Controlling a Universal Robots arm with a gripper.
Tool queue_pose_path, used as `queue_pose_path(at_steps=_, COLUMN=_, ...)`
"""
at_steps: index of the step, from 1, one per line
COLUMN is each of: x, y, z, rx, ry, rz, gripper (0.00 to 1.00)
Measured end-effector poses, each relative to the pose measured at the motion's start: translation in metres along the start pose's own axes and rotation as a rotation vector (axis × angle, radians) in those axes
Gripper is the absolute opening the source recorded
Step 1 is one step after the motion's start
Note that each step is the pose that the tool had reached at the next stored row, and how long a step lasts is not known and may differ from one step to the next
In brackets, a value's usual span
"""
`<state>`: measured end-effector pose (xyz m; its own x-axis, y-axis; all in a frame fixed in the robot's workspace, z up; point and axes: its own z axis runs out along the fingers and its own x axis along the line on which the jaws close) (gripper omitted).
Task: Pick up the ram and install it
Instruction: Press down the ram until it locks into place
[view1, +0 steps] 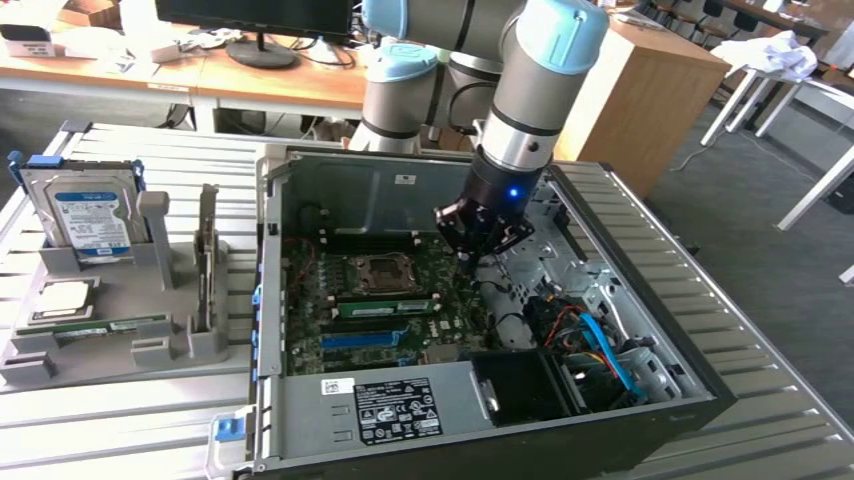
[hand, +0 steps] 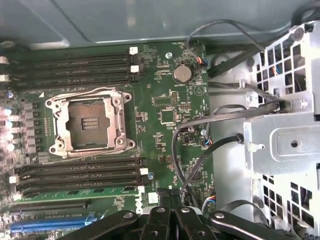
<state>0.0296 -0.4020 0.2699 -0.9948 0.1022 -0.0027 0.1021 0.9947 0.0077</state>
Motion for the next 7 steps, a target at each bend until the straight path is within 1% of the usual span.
queue_pose_path(at_steps=2, x=0.0000, y=0.0000, z=0.0000, rx=0.0000, ry=-0.0001, rz=0.010, gripper=0.10)
queue_pose_path(at_steps=7, x=0.0000, y=0.0000, z=0.0000, rx=0.0000, ry=-0.0001, rz=0.010, gripper=0.10)
